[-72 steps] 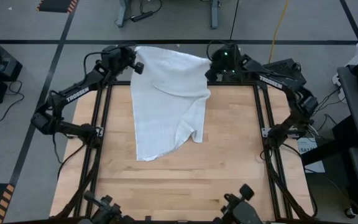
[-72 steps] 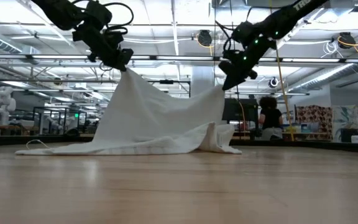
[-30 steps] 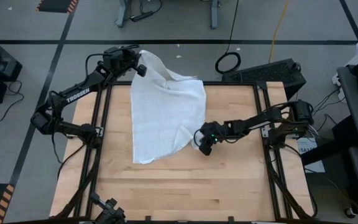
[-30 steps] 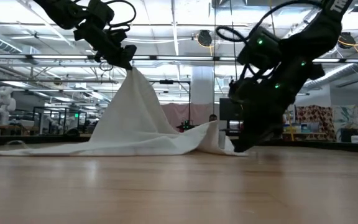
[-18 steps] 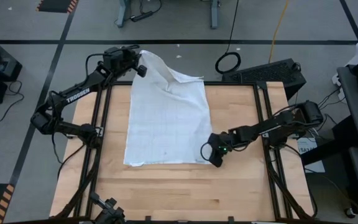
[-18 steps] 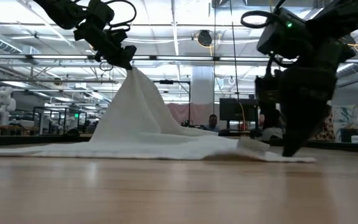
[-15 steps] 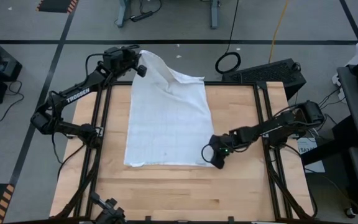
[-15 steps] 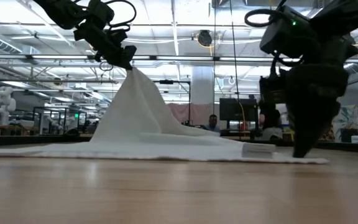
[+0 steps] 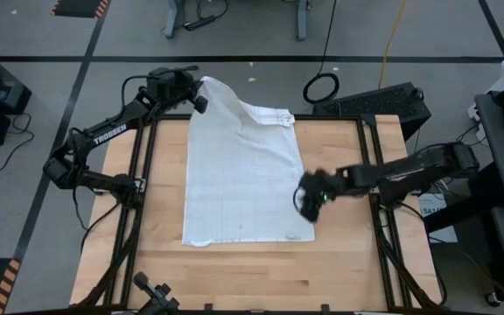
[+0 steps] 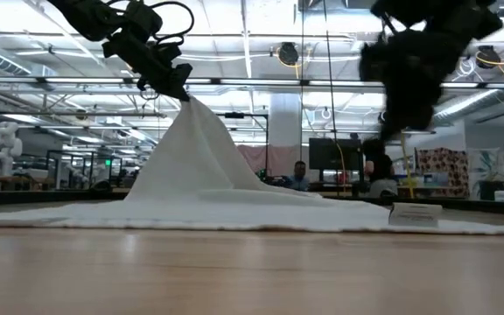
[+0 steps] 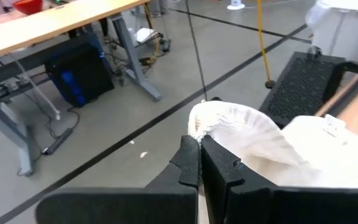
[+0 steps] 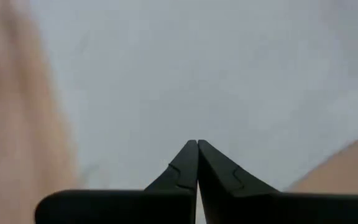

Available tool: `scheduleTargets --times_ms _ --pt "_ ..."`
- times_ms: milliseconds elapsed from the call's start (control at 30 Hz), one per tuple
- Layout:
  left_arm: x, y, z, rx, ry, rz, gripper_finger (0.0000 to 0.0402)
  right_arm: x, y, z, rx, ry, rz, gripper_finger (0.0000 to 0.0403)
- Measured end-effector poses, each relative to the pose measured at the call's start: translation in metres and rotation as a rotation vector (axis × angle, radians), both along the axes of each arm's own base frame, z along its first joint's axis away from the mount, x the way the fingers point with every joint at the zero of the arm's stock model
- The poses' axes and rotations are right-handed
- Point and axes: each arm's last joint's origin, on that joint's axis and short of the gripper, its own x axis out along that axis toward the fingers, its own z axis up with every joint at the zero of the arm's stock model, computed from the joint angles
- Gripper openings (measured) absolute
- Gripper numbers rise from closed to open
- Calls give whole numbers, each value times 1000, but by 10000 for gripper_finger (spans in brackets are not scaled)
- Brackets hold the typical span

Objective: Roll towel
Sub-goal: Roll the white towel

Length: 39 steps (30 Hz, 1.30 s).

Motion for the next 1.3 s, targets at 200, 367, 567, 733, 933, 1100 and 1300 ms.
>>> scheduleTargets --times_ms 200,367,567,733,933,1100,1300 --pt "4 -4 -1 -7 3 -24 2 12 -81 38 -362 -82 -130 2" --pt "5 -6 -3 -30 21 -30 2 15 -159 35 -459 -54 -50 2" --pt "5 -6 -5 -43 32 -32 2 18 -220 5 -496 73 134 8" --pt "5 -7 -5 -47 36 -33 2 28 -251 -13 -477 123 265 50" --pt "4 -7 -7 -63 50 -33 2 41 -268 -35 -445 227 362 104" --pt "4 -7 -7 -64 51 -33 2 42 -271 -43 -483 313 384 116" --pt "4 -7 -7 -63 52 -33 2 42 -277 -51 -540 371 380 110"
